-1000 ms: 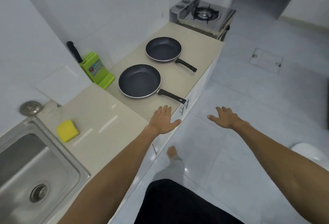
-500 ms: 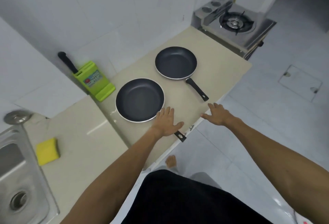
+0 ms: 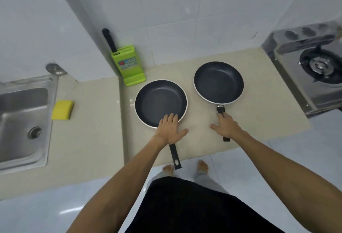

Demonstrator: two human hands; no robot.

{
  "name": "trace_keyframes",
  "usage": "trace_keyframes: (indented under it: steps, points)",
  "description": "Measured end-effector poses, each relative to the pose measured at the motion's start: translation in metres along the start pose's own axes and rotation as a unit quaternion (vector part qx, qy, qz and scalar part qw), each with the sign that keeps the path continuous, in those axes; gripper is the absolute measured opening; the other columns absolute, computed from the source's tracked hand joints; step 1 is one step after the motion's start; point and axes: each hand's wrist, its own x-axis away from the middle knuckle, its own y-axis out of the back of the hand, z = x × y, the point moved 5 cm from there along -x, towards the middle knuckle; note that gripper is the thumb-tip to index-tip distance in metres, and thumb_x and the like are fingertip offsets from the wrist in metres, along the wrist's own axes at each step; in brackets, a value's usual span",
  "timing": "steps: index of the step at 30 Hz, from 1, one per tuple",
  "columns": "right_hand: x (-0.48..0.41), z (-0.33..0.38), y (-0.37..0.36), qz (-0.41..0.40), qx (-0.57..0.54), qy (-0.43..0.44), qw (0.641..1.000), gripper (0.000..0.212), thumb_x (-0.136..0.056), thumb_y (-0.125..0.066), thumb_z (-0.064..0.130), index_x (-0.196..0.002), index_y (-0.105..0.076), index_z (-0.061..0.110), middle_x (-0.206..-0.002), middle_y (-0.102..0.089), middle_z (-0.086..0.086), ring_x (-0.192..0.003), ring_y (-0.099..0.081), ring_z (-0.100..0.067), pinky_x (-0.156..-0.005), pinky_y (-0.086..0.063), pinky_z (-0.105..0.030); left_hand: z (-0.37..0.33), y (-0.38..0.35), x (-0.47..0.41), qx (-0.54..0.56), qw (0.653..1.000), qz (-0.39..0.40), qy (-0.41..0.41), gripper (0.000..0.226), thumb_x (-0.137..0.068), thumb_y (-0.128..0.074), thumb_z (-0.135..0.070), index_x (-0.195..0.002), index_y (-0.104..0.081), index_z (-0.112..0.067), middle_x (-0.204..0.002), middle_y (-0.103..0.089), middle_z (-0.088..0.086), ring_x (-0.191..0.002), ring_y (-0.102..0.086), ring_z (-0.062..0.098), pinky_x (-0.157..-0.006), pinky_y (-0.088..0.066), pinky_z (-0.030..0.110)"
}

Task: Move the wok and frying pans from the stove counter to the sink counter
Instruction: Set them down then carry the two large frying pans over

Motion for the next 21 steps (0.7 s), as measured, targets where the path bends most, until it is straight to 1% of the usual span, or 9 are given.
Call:
trace_keyframes:
  steps: [3,6,9,11,13,16,19,21]
  points:
    - [-0.015,-0.008,0.002,0.009,0.013,0.01,1.0,0.072,-0.103,-0.055,0.047,-0.157,-0.029,0.008,-0.166,-0.025,-0.021,-0.146,-0.034,-0.041,-0.115,-0.037,-0.05,-0.003,-0.017,0.007,0.014,0.999,0.008,0.049,0.091,-0.095,-0.038,-0.068,-0.159,-0.019,-0.007,-0.168,-0.019,0.015,-0.153,-0.016,0.036,-0.123,-0.016,0.048]
    - [-0.021,-0.027,-0.001,0.012,0.028,0.01,0.999,0.068,-0.101,-0.058,0.04,-0.154,-0.032,0.007,-0.154,-0.038,-0.022,-0.135,-0.046,-0.042,-0.107,-0.044,-0.05,-0.01,-0.043,0.018,0.042,0.995,0.005,0.086,0.089,-0.095,-0.043,-0.064,-0.158,-0.021,-0.005,-0.166,-0.023,0.016,-0.151,-0.022,0.034,-0.121,-0.021,0.046]
    - [-0.025,-0.048,-0.005,0.008,0.019,0.009,1.0,0.064,-0.099,-0.064,0.034,-0.148,-0.036,0.004,-0.142,-0.046,-0.022,-0.125,-0.054,-0.042,-0.1,-0.049,-0.053,-0.016,-0.071,0.035,0.045,0.991,0.006,0.127,0.082,-0.094,-0.046,-0.059,-0.153,-0.03,-0.005,-0.159,-0.032,0.016,-0.142,-0.032,0.034,-0.116,-0.029,0.045]
    - [-0.027,-0.06,-0.011,0.004,0.003,0.004,1.0,0.061,-0.099,-0.065,0.033,-0.144,-0.039,0.002,-0.139,-0.048,-0.023,-0.122,-0.056,-0.043,-0.097,-0.051,-0.055,-0.016,-0.086,0.046,0.043,0.985,-0.015,0.165,0.073,-0.094,-0.049,-0.054,-0.147,-0.036,-0.006,-0.153,-0.037,0.015,-0.137,-0.036,0.034,-0.113,-0.032,0.044]
    - [-0.029,-0.069,-0.021,0.01,-0.025,-0.002,1.0,0.062,-0.1,-0.064,0.036,-0.143,-0.039,0.0,-0.139,-0.048,-0.025,-0.121,-0.056,-0.044,-0.096,-0.052,-0.057,-0.014,-0.097,0.055,0.073,0.974,-0.034,0.213,0.068,-0.093,-0.055,-0.047,-0.144,-0.038,-0.006,-0.151,-0.04,0.016,-0.135,-0.039,0.035,-0.111,-0.037,0.045]
    - [-0.035,-0.076,-0.04,0.017,-0.07,0.005,0.997,0.067,-0.101,-0.062,0.04,-0.148,-0.036,-0.001,-0.139,-0.048,-0.027,-0.121,-0.057,-0.046,-0.097,-0.052,-0.057,-0.009,-0.109,0.062,0.149,0.949,-0.063,0.271,0.064,-0.092,-0.062,-0.036,-0.143,-0.038,-0.005,-0.144,-0.045,0.015,-0.124,-0.048,0.036,-0.102,-0.046,0.046]
    - [-0.04,-0.078,-0.046,-0.006,-0.109,0.01,0.994,0.065,-0.101,-0.063,0.041,-0.145,-0.041,-0.001,-0.133,-0.054,-0.026,-0.116,-0.06,-0.045,-0.094,-0.054,-0.057,-0.006,-0.121,0.064,0.209,0.93,-0.078,0.291,0.065,-0.091,-0.063,-0.028,-0.144,-0.036,-0.001,-0.139,-0.047,0.019,-0.116,-0.052,0.04,-0.094,-0.05,0.05]
    - [-0.043,-0.08,-0.048,-0.021,-0.125,0.002,0.992,0.062,-0.101,-0.063,0.04,-0.143,-0.045,0.0,-0.131,-0.056,-0.024,-0.115,-0.06,-0.044,-0.093,-0.054,-0.055,-0.006,-0.127,0.062,0.244,0.921,-0.08,0.293,0.07,-0.091,-0.064,-0.024,-0.148,-0.032,0.001,-0.142,-0.045,0.022,-0.12,-0.05,0.043,-0.095,-0.048,0.053]
